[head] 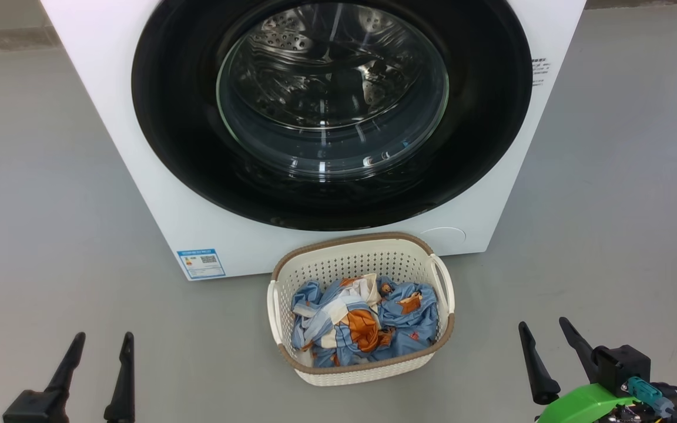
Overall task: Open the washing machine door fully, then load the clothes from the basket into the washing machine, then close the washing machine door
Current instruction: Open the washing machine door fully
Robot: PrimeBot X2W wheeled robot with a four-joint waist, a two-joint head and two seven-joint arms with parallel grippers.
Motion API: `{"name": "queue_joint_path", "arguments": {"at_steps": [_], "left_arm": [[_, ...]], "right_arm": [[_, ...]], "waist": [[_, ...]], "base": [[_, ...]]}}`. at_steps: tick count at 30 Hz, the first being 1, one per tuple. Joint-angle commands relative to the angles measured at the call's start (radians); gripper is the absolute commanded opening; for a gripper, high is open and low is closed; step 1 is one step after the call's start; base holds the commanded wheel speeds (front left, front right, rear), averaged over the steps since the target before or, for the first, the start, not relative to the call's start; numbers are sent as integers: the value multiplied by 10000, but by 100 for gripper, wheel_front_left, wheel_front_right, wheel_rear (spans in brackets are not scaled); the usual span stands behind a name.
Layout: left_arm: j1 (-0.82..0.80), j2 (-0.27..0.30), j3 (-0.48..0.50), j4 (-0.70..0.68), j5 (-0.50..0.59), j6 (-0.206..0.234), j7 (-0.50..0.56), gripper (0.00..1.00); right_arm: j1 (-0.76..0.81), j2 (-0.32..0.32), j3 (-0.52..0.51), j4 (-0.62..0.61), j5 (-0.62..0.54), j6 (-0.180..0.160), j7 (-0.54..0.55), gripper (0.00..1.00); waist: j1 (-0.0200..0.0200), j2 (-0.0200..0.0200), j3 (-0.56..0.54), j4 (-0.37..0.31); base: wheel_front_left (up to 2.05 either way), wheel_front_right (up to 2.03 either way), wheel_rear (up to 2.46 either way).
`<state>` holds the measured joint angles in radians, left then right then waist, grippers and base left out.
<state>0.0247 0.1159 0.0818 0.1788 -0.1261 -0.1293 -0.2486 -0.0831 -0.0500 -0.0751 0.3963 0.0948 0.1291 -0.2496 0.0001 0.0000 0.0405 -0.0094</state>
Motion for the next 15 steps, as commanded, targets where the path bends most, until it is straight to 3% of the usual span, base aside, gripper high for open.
{"name": "queue_joint_path", "arguments": {"at_steps": [1,8,15], "left_arm": [[-240,293,351,-219,98,-14,-132,100],[-293,322,189,-222,207,-14,-132,100],[-340,346,228,-164,218,-14,-132,100]], "right_arm": [[-354,-12,251,-269,-139,16,-122,100],[-359,-6,316,-299,-67,16,-122,100],[-389,-4,381,-293,26,16,-122,100]], "waist": [[0,0,4,-7],[0,0,41,2],[0,0,54,40]], "base": [[21,21,-42],[58,58,-116],[112,112,-224]]}}
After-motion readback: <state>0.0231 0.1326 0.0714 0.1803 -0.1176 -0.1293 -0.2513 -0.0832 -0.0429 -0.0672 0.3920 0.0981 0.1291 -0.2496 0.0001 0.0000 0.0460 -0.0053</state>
